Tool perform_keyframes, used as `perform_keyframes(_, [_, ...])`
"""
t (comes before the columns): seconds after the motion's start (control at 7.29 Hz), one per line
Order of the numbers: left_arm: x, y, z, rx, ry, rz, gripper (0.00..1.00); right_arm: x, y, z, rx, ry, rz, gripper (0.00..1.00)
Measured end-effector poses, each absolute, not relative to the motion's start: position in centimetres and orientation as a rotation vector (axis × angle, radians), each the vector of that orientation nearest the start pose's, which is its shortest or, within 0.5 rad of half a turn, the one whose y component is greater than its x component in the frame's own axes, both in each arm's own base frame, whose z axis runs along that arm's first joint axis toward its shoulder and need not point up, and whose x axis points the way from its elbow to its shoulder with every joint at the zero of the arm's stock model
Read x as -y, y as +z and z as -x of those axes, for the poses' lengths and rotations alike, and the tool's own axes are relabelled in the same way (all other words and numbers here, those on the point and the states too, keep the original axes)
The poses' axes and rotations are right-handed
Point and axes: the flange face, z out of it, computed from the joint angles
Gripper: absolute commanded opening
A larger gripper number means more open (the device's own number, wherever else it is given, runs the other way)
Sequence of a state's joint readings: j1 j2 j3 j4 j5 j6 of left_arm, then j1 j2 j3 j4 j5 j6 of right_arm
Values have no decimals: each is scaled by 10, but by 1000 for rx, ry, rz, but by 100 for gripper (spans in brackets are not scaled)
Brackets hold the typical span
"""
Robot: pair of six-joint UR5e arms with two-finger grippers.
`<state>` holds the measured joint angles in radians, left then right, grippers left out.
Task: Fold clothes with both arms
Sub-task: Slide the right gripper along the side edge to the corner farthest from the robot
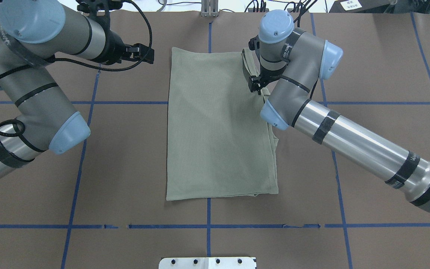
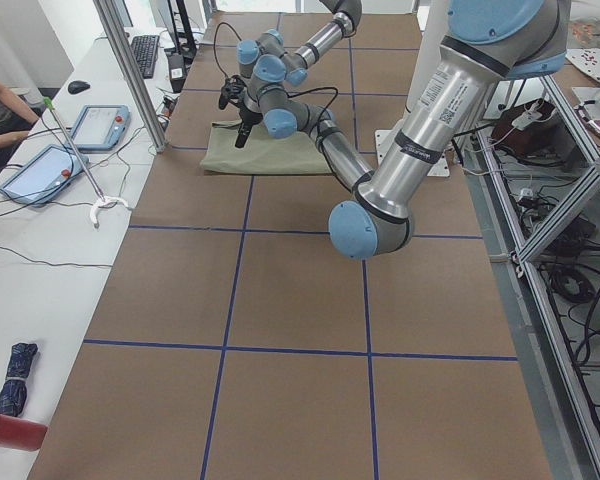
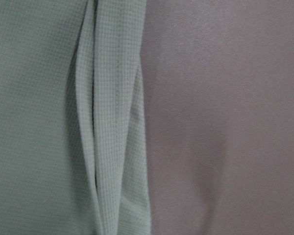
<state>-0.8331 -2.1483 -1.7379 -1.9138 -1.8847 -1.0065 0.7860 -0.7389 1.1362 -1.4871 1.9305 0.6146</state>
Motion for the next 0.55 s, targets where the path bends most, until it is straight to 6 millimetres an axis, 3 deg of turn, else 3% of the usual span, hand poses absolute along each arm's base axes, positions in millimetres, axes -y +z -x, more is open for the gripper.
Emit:
perform_keyframes(0.27, [550,206,-363,-1010,-72,-478,100,648,367,477,574,-263,-136,100])
perform_keyframes(0.55, [551,205,-363,-1012,-73,-478,100,661,348,463,623,-257,-147,100])
